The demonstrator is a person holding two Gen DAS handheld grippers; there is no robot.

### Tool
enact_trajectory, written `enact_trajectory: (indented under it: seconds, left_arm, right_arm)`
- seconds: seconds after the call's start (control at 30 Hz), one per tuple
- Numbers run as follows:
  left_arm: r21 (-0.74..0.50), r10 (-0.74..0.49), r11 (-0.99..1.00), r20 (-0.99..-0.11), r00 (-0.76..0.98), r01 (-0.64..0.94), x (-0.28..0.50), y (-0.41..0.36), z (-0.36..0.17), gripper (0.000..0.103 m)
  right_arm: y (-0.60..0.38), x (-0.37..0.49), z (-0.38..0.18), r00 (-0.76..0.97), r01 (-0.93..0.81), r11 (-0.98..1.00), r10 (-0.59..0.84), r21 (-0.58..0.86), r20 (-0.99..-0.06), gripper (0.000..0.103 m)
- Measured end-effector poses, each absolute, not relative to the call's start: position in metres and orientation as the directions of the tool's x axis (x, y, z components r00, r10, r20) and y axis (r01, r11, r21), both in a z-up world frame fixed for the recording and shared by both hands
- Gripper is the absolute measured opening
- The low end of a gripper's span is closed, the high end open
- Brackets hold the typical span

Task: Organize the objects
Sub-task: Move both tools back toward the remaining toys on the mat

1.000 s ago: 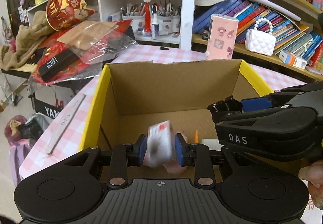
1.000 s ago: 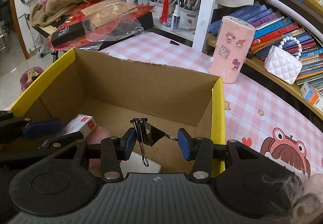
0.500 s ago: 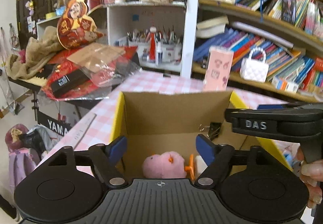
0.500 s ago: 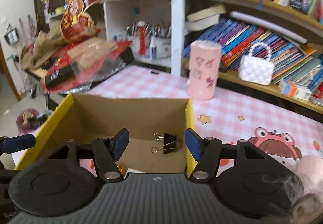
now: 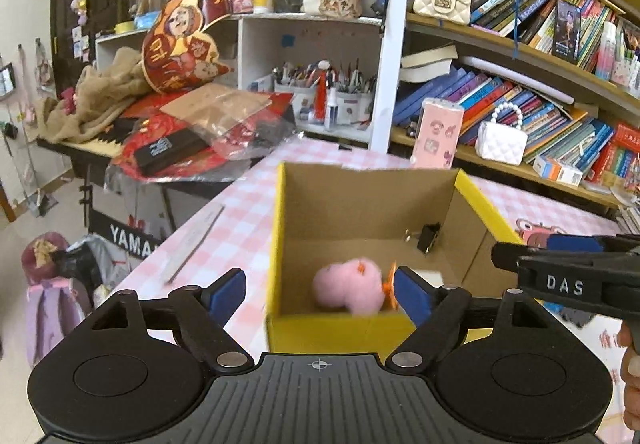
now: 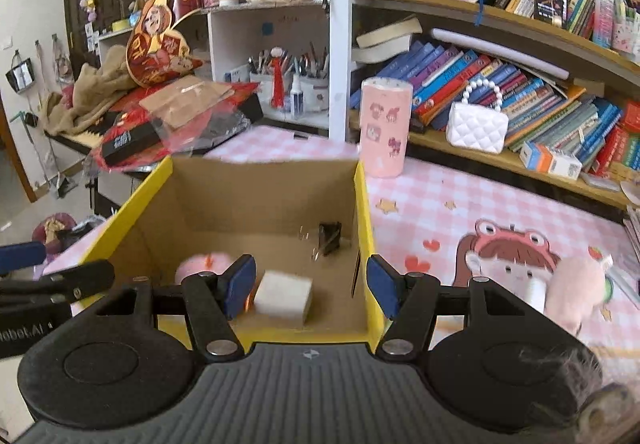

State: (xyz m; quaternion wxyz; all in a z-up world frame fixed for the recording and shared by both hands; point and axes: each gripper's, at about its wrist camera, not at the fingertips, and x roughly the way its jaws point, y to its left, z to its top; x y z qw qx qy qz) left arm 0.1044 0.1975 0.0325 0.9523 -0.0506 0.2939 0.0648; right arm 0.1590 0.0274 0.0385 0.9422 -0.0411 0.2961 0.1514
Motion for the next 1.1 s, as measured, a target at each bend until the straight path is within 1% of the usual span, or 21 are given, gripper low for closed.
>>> enact_trajectory:
  seconds: [0.2,0.37,0.47,0.53,0.67,0.77,0.9,1.1]
  left_arm:
    - [-0.068,0.102,0.982,-0.598,0.795,-0.177,0.074,0.204,0.026,0.085]
    - [-0.092,0.098,0.976,-0.627,0.773,-0.199,0.050,0.207,0.019,0.087]
    - [-0.087,0.086,0.980,-0.636,0.767,-0.182,0.038,0.203,0.016,0.088]
    - [-0.083,0.077,0.982,-0.641,0.764,-0.169,0.031,0.200,0.014,0.093]
    - [-0.086,0.054,0.986,-0.657,0.752,-0.146,0.019,0.195,0.008,0.095]
    - [-0.087,0.040,0.987,-0.670,0.741,-0.132,0.014,0.192,0.005,0.095]
    - [-0.088,0.012,0.991,-0.685,0.728,-0.099,0.008,0.185,0.000,0.098]
    - [-0.101,-0.054,0.995,-0.713,0.699,-0.026,0.006,0.165,-0.008,0.098]
  right_arm:
    - [0.034,0.125,0.021,0.753,-0.288,0.958,0.222,-0.006,-0.620,0.061]
    - [0.036,0.095,0.013,0.741,-0.288,0.957,0.216,-0.011,-0.636,0.061]
    - [0.037,0.077,0.010,0.739,-0.285,0.958,0.210,-0.014,-0.640,0.061]
    - [0.035,0.068,0.009,0.739,-0.281,0.960,0.204,-0.018,-0.642,0.062]
    - [0.031,0.048,0.004,0.739,-0.265,0.964,0.184,-0.028,-0.648,0.065]
    - [0.026,0.038,0.001,0.735,-0.249,0.968,0.168,-0.031,-0.657,0.070]
    - [0.018,0.025,-0.003,0.734,-0.221,0.975,0.140,-0.039,-0.664,0.070]
    - [0.001,0.011,-0.006,0.726,-0.166,0.985,0.090,-0.047,-0.682,0.073]
